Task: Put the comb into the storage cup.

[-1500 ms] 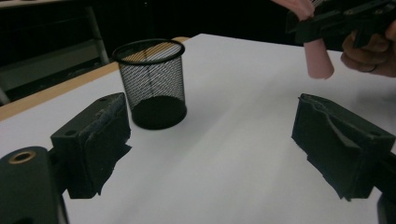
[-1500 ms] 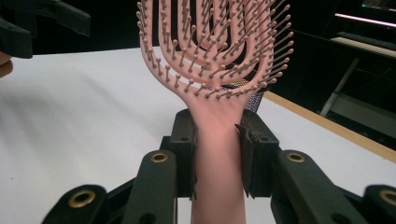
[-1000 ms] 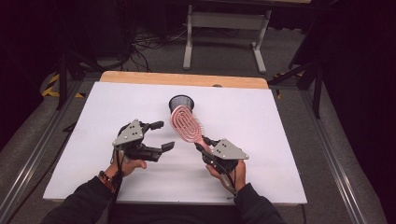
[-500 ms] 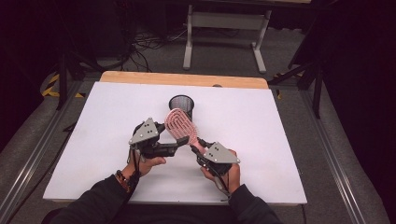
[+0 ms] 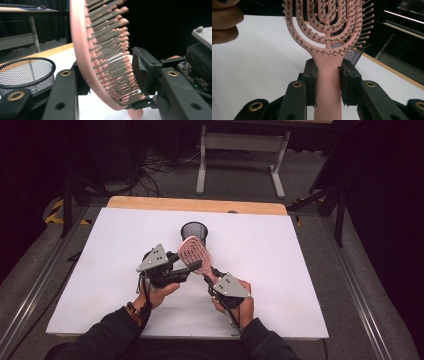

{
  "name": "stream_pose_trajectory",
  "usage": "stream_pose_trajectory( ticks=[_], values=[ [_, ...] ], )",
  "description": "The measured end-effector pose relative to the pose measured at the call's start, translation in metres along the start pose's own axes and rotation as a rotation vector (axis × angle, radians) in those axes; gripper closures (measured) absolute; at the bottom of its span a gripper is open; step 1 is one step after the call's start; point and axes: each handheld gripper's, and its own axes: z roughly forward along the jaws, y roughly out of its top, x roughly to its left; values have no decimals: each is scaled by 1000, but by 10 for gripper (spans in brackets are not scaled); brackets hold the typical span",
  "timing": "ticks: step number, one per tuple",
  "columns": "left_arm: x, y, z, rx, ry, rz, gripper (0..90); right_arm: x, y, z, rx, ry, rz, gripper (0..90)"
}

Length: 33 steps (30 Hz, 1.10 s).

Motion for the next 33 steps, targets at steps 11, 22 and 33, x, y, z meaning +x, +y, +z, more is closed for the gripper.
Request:
stream_pose_trajectory(
  ticks=[11, 22, 33],
  values=[
    [-2, 4, 1, -13, -11, 3, 579, 0, 0, 1, -5, -20, -3, 694],
    [-3, 8, 2, -22, -50, 15, 626, 1, 0, 1, -10, -28, 0, 690],
    [2, 13, -4, -16, -38, 73, 631, -1, 0, -2, -27, -19, 1, 591]
  ],
)
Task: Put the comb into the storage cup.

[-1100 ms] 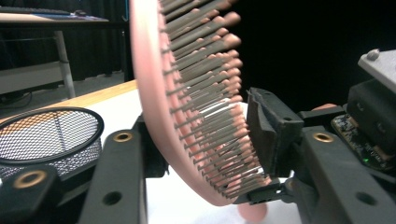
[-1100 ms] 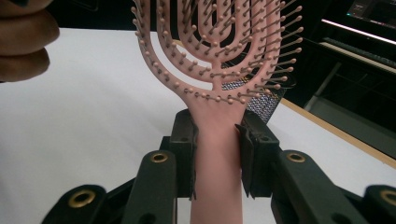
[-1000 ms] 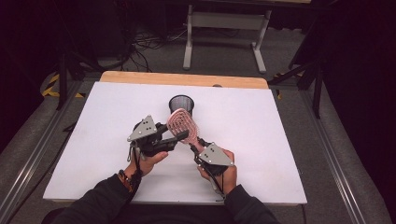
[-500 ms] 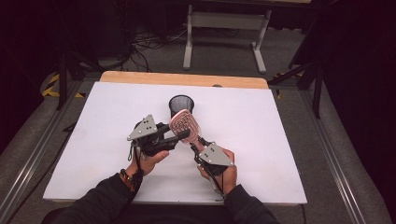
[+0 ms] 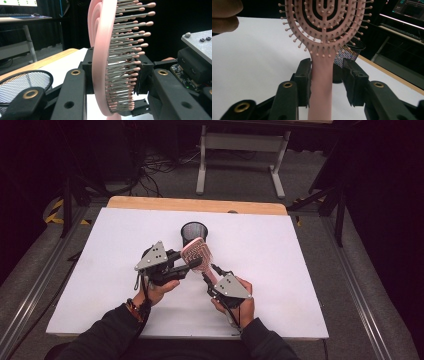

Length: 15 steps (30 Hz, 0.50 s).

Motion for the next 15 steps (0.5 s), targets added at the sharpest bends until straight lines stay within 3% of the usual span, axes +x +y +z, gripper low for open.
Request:
stream_pose_trajectory(
  ticks=[15],
  values=[
    [10, 3, -12, -10, 37, 11, 633, -10, -2, -8, -31, 40, 15, 348]
  ],
)
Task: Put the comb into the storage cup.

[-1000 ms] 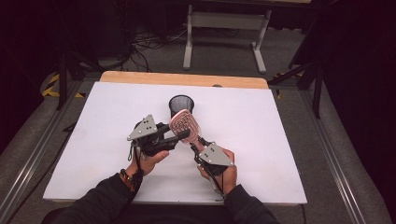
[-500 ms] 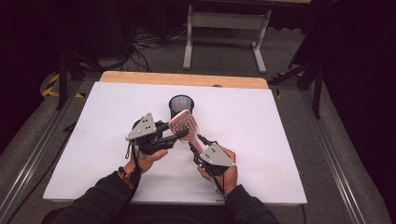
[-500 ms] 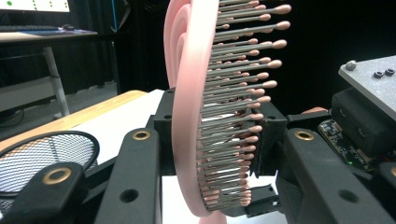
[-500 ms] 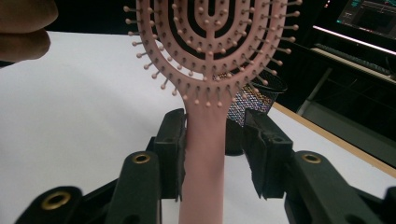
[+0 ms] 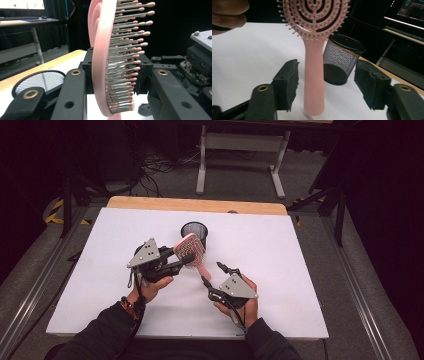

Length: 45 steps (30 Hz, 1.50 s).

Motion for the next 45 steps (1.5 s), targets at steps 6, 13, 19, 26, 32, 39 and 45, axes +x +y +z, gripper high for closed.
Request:
stream_pose_trajectory(
  ticks=[6, 13, 19, 26, 32, 39, 45],
  values=[
    [5, 2, -7, -3, 18, 7, 632, -11, 1, -11, -20, -17, -12, 317],
    [9, 3, -10, 4, 30, 9, 632, -17, -2, -18, -9, -54, -41, 293],
    [11, 2, -10, 13, 37, 2, 633, -21, -4, -22, -2, -76, -66, 285],
    [17, 3, -16, 8, 58, -2, 633, -31, -7, -32, 2, -112, -69, 264],
    [26, 2, -25, 8, 86, -20, 633, -37, -12, -41, -8, -149, -73, 241],
    [29, 0, -28, 19, 101, -5, 633, -42, -18, -48, -4, -152, -52, 206],
    [32, 2, -33, 15, 113, 0, 633, -48, -24, -55, 10, -166, -40, 176]
  ],
)
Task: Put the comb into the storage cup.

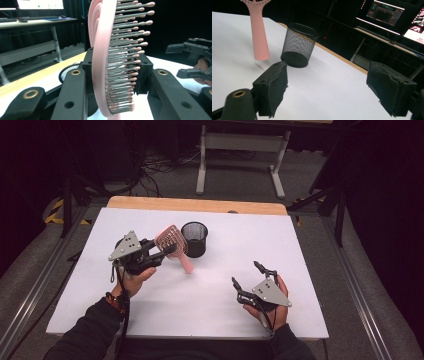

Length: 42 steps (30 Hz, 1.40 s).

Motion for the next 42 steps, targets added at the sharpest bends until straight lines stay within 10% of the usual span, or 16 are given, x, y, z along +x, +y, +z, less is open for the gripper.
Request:
stream_pose_trajectory(
  ticks=[42],
  values=[
    [34, 26, -36, -77, 116, 30, 633, -12, -28, -7, 111, -32, 9, 48]
  ],
)
